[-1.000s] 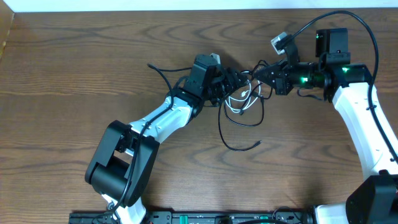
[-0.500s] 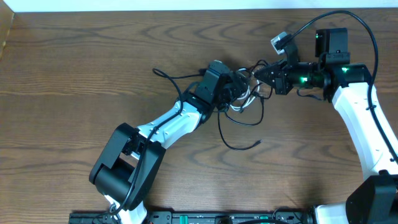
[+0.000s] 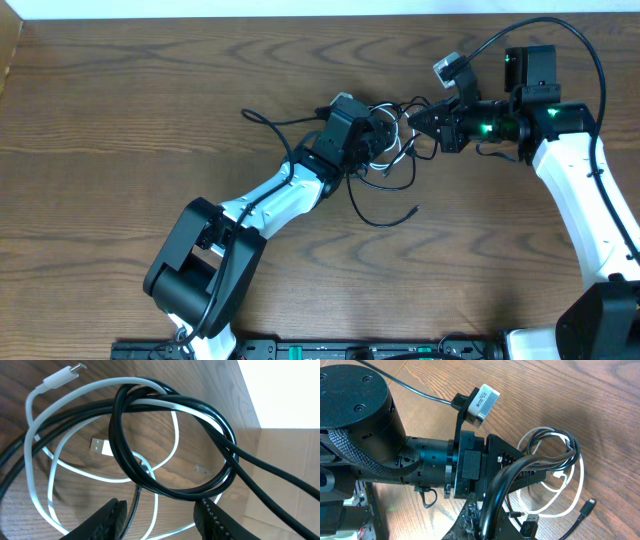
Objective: Untangle cables
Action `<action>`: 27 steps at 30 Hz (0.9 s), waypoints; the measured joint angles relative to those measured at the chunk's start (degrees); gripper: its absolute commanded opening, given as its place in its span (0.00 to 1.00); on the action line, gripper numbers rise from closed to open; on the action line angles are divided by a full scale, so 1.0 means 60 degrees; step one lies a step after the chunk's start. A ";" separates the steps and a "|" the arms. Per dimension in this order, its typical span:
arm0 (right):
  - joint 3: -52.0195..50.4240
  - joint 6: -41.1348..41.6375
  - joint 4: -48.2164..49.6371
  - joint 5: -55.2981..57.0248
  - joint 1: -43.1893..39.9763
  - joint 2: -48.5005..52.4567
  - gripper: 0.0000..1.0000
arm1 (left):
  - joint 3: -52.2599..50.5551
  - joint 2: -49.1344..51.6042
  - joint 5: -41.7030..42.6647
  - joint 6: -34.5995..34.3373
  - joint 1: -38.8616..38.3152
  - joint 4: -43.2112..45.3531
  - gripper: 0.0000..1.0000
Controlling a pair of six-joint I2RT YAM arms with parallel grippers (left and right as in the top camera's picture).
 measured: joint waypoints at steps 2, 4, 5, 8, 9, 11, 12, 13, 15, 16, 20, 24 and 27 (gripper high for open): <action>0.0000 0.0000 0.0000 0.0015 0.0000 0.0000 0.01 | 0.0000 0.0000 -0.0004 0.0189 0.0022 -0.0004 0.49; 0.0004 0.0000 0.0000 0.0025 0.0000 0.0000 0.01 | 0.0000 0.0000 -0.0015 0.0313 0.0058 -0.0004 0.49; 0.0004 0.0000 0.0000 0.0025 0.0000 0.0000 0.01 | 0.0000 0.0000 -0.0018 0.0372 0.0084 -0.0004 0.49; 0.0004 0.0000 0.0000 0.0029 0.0000 0.0000 0.01 | 0.0000 0.0000 -0.0080 0.0452 0.0109 -0.0004 0.50; 0.0000 0.0000 0.0000 0.0025 0.0000 0.0000 0.01 | 0.0000 0.0000 -0.0091 0.0470 0.0109 -0.0004 0.55; 0.0000 0.0000 0.0000 0.0029 0.0000 0.0000 0.01 | 0.0000 0.0000 -0.0149 0.0521 0.0106 -0.0004 0.58; 0.0004 0.0000 0.0000 0.0029 0.0000 0.0000 0.01 | 0.0000 0.0000 -0.0200 0.0517 0.0106 -0.0007 0.59; 0.0000 0.0000 0.0000 0.0033 0.0000 0.0000 0.01 | 0.0000 0.0000 -0.0270 0.0506 0.0106 -0.0004 0.60; 0.0004 0.0000 0.0000 0.0044 0.0000 0.0000 0.01 | 0.0000 0.0000 -0.0353 0.0510 0.0109 -0.0004 0.60; 0.0000 0.0000 0.0000 0.0084 0.0000 0.0000 0.01 | 0.0000 0.0000 -0.0408 0.0510 0.0106 -0.0007 0.60; 0.0000 0.0000 -0.0029 0.0215 0.0000 0.0000 0.01 | 0.0000 0.0000 -0.0667 0.0539 0.0106 -0.0007 0.61; 0.0004 0.0000 -0.0040 0.0244 0.0000 0.0000 0.01 | 0.0000 0.0000 -0.0969 0.0590 0.0113 -0.0004 0.59; 0.0000 0.0000 -0.0044 0.0248 0.0000 0.0000 0.01 | 0.0000 0.0000 -0.1053 0.0801 0.0117 -0.0044 0.59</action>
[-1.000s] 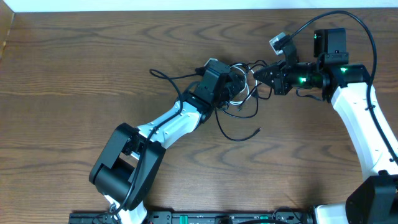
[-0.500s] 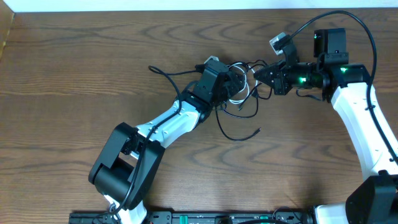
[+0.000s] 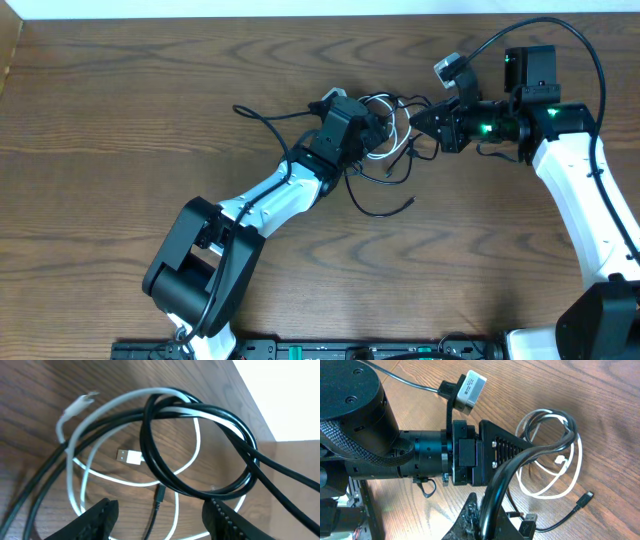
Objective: Untangle cables
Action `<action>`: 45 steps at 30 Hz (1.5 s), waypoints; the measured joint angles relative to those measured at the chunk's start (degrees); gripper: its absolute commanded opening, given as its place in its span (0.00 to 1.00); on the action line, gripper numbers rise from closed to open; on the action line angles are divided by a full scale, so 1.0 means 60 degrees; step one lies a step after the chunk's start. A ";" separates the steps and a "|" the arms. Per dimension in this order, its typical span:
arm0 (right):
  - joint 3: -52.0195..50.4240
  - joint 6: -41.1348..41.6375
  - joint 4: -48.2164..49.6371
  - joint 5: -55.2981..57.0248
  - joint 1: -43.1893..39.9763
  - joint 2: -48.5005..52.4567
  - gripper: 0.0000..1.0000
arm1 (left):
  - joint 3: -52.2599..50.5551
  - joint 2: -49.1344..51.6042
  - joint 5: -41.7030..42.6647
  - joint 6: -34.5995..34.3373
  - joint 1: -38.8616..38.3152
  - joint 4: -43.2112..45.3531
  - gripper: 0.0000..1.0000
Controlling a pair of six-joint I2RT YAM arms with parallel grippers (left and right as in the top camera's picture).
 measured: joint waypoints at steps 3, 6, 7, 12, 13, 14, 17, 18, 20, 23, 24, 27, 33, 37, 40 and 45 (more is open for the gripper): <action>0.0004 0.0000 -0.0025 0.0015 0.0000 0.0000 0.01 | 0.0000 0.0000 -0.0011 0.0586 0.0004 -0.0124 0.59; 0.0000 0.0000 -0.0062 0.0055 0.0000 0.0000 0.01 | 0.0000 0.0000 0.0058 0.1078 0.0113 -0.0215 0.59; 0.0000 0.0000 -0.0062 0.0066 0.0000 0.0000 0.01 | 0.0000 0.0000 0.0124 0.1191 0.0182 -0.0208 0.59; 0.0000 0.0000 -0.0062 0.0153 0.0000 0.0000 0.01 | 0.0000 0.0000 0.0692 0.1759 0.0714 -0.0164 0.59; 0.0000 0.0000 -0.0062 0.0160 0.0000 0.0000 0.01 | 0.0000 0.0000 0.0801 0.1785 0.0805 -0.0131 0.59; 0.0004 0.0000 -0.0062 0.0168 0.0000 0.0000 0.01 | 0.0000 0.0000 0.0871 0.1792 0.0874 -0.0120 0.59; 0.0004 0.0000 -0.0062 0.0168 0.0000 0.0000 0.01 | 0.0000 0.0000 0.1060 0.1497 0.0962 -0.0117 0.60; 0.0004 0.0000 -0.0062 0.0168 0.0000 0.0000 0.01 | 0.0000 0.0000 0.1100 0.1315 0.0929 -0.0084 0.60; 0.0004 0.0000 -0.0058 0.0168 0.0000 0.0000 0.01 | 0.0000 0.0000 0.1162 0.0907 0.0809 0.0098 0.60; 0.0000 0.0000 -0.0062 0.0171 0.0000 0.0000 0.01 | 0.0000 0.0040 0.1268 0.0324 0.0554 0.0561 0.60; 0.0000 0.0000 -0.0058 0.0171 0.0000 0.0000 0.01 | 0.0007 0.0091 0.1304 0.0138 0.0474 0.0725 0.60; 0.0004 0.0000 -0.0058 0.0171 0.0000 0.0000 0.01 | 0.0015 0.0437 0.1486 -0.0357 0.0259 0.1115 0.60; 0.0004 0.0000 -0.0062 0.0178 0.0000 0.0000 0.01 | 0.0015 0.1366 0.1803 -0.1147 0.0175 0.1158 0.60; 0.0004 0.0000 -0.0066 0.0204 0.0000 0.0000 0.01 | 0.0015 0.1665 0.1807 -0.1537 0.0175 0.1392 0.59; 0.0000 0.0000 -0.0066 0.0204 0.0000 0.0000 0.01 | 0.0015 0.1668 0.1570 -0.1749 0.0175 0.1603 0.13; 0.0000 0.0004 -0.0076 0.0204 0.0000 0.0000 0.01 | 0.0015 0.1668 0.1224 -0.1530 0.0211 0.2084 0.07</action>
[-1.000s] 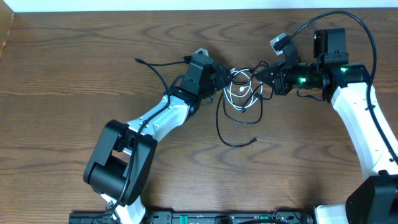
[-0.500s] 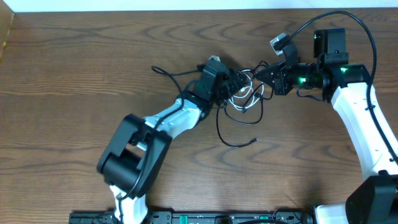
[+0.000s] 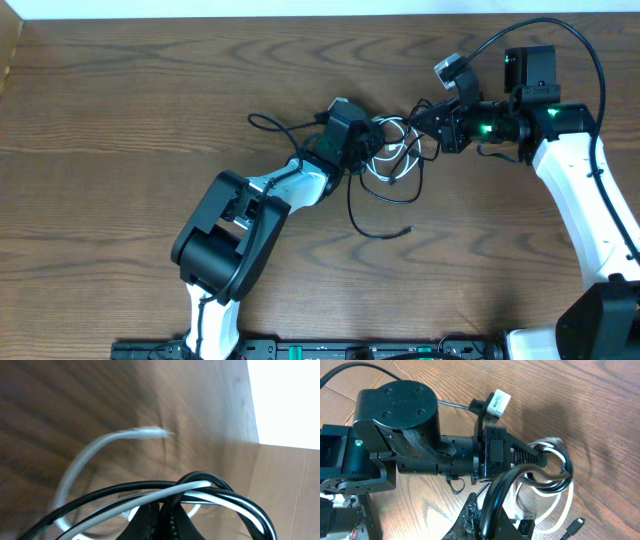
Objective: Untangle cables
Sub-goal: 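Lift the bundle with the left gripper and pinch it with the right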
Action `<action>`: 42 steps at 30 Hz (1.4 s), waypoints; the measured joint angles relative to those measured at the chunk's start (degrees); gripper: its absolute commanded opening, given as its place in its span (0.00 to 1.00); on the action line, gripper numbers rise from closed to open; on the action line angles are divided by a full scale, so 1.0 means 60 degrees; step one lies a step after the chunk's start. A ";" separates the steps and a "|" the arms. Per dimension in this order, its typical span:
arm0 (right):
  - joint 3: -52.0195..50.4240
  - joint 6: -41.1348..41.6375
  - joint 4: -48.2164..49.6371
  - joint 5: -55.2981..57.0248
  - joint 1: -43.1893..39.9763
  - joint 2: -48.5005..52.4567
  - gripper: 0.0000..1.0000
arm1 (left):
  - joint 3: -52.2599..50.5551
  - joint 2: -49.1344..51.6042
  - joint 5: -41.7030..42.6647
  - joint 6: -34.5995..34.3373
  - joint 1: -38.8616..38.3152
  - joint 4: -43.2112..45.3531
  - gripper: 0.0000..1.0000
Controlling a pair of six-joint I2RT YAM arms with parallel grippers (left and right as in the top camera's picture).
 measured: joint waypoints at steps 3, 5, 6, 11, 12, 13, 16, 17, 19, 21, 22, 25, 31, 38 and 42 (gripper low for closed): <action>0.0004 0.0000 -0.0044 0.0084 0.0000 0.0000 0.01 | 0.0000 0.0000 0.0160 0.0608 0.0120 0.0350 0.08; 0.0004 0.0146 -0.0062 0.0393 0.0000 0.0000 0.01 | 0.0000 -0.0004 0.0525 0.1213 0.0302 0.0608 0.08; 0.0000 0.0288 -0.0058 0.0619 0.0000 0.0000 0.01 | 0.0000 -0.0015 0.0685 0.1443 0.0390 0.0648 0.07; 0.0004 0.1974 -0.0113 0.2951 0.0000 0.0000 0.12 | -0.0004 -0.0397 0.1541 0.2914 0.0976 0.0117 0.08; 0.0004 0.2320 -0.0142 0.3366 0.0000 0.0000 0.17 | -0.0004 -0.0594 0.1632 0.3191 0.1082 -0.0098 0.07; 0.0000 0.2718 -0.0168 0.3854 0.0000 0.0000 0.25 | -0.0004 -0.0841 0.1708 0.3508 0.1173 -0.0357 0.07; 0.0004 0.3595 -0.0113 0.5042 -0.0004 0.0000 0.50 | 0.0000 -0.1967 0.1869 0.4728 0.1410 -0.1304 0.07; 0.0004 0.3767 -0.0069 0.5257 0.0000 0.0000 0.54 | 0.0000 -0.2240 0.1883 0.5023 0.1446 -0.1508 0.08; 0.0004 0.3810 0.0087 0.5461 0.0000 0.0000 0.59 | 0.0000 -0.2958 0.1963 0.5770 0.1472 -0.2029 0.07; 0.0004 0.3603 0.0310 0.5315 -0.0004 0.0000 0.60 | 0.0004 -0.3654 0.2065 0.6513 0.1468 -0.2583 0.07; 0.0004 0.3457 0.0404 0.5173 0.0000 0.0000 0.61 | 0.0004 -0.3909 0.2138 0.6841 0.1457 -0.2830 0.07; 0.0004 0.2732 0.0809 0.4211 0.0000 0.0000 0.61 | 0.0004 -0.4477 0.2506 0.7730 0.1457 -0.3592 0.07; 0.0004 0.1880 0.1614 0.2047 0.0004 0.0000 0.61 | 0.0004 -0.4656 0.3705 0.8648 0.1486 -0.4102 0.07; 0.0004 0.1056 0.1209 0.0645 0.0379 0.0000 0.55 | 0.0004 -0.4656 0.4626 0.8688 0.1956 -0.4186 0.07; 0.0004 0.0710 0.1038 0.0437 0.0681 0.0000 0.51 | 0.0004 -0.4656 0.4750 0.8539 0.2222 -0.4291 0.08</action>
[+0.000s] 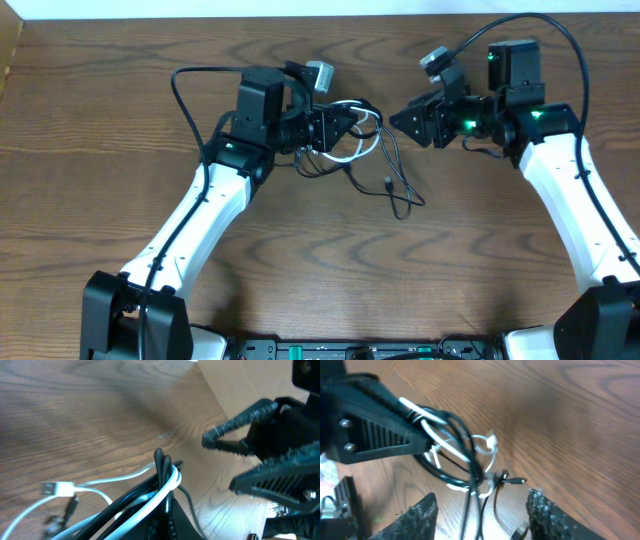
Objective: Untangle cables
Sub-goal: 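Lift the bundle with the left gripper and pinch it with the right, then pull the grippers apart, stretching the cables between them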
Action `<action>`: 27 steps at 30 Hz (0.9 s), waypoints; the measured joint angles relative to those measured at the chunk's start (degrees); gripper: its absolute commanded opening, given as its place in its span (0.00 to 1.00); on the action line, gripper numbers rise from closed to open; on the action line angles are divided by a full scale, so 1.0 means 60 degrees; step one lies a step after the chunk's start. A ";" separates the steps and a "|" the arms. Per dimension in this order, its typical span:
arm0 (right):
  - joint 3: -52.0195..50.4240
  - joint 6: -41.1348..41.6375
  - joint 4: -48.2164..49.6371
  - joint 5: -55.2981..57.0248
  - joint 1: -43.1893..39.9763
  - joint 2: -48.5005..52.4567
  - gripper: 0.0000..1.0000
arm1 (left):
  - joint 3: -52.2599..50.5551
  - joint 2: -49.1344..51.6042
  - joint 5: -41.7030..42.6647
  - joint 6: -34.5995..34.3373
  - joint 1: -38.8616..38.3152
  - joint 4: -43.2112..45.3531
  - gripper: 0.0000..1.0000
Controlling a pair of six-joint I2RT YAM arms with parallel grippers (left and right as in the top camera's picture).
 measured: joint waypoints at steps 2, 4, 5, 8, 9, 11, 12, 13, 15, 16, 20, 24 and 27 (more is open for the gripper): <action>0.0000 -0.0106 0.0062 -0.0025 0.0149 0.0000 0.50 | 0.0000 0.0000 0.0025 -0.0138 0.0036 -0.0015 0.07; 0.0000 -0.0175 0.0164 -0.0015 0.0310 0.0018 0.49 | 0.0000 0.0000 0.0044 -0.0251 0.0036 -0.0036 0.07; 0.0000 -0.0204 0.0248 0.0022 0.0404 0.0051 0.49 | 0.0000 0.0000 0.0044 -0.0342 0.0036 -0.0036 0.08; 0.0000 -0.0135 0.0601 0.0248 0.0685 0.0273 0.49 | 0.0000 0.0000 0.0069 -0.0590 0.0036 -0.0036 0.08; 0.0000 -0.0033 0.0776 0.0382 0.0769 0.0397 0.49 | 0.0000 0.0000 0.0073 -0.0663 0.0036 -0.0040 0.07; 0.0000 0.0273 0.1060 0.0761 0.0925 0.0648 0.53 | 0.0000 0.0000 0.0073 -0.0867 0.0036 -0.0040 0.08; 0.0000 0.0546 0.1239 0.1096 0.1013 0.0838 0.54 | 0.0000 0.0000 0.0073 -0.0925 0.0036 -0.0040 0.07; 0.0000 0.0605 0.1282 0.1260 0.1045 0.0889 0.54 | 0.0000 0.0000 0.0073 -0.0991 0.0036 -0.0040 0.07; 0.0000 0.1322 0.1559 0.2098 0.1195 0.1188 0.55 | 0.0000 0.0000 0.0069 -0.1155 0.0036 -0.0036 0.08; 0.0000 0.1643 0.1636 0.2477 0.1271 0.1330 0.55 | 0.0000 0.0000 0.0062 -0.1246 0.0036 -0.0033 0.08; 0.0000 0.3144 0.1843 0.3785 0.1566 0.1738 0.55 | 0.0000 0.0000 0.0106 -0.1468 0.0029 -0.0055 0.07; 0.0004 0.4459 0.1792 0.4863 0.1570 0.2080 0.56 | 0.0000 0.0000 0.0470 -0.1614 0.0026 -0.0040 0.08; 0.0004 0.5158 0.1472 0.5548 0.1461 0.2412 0.56 | 0.0000 0.0000 0.0874 -0.1647 0.0084 0.0095 0.08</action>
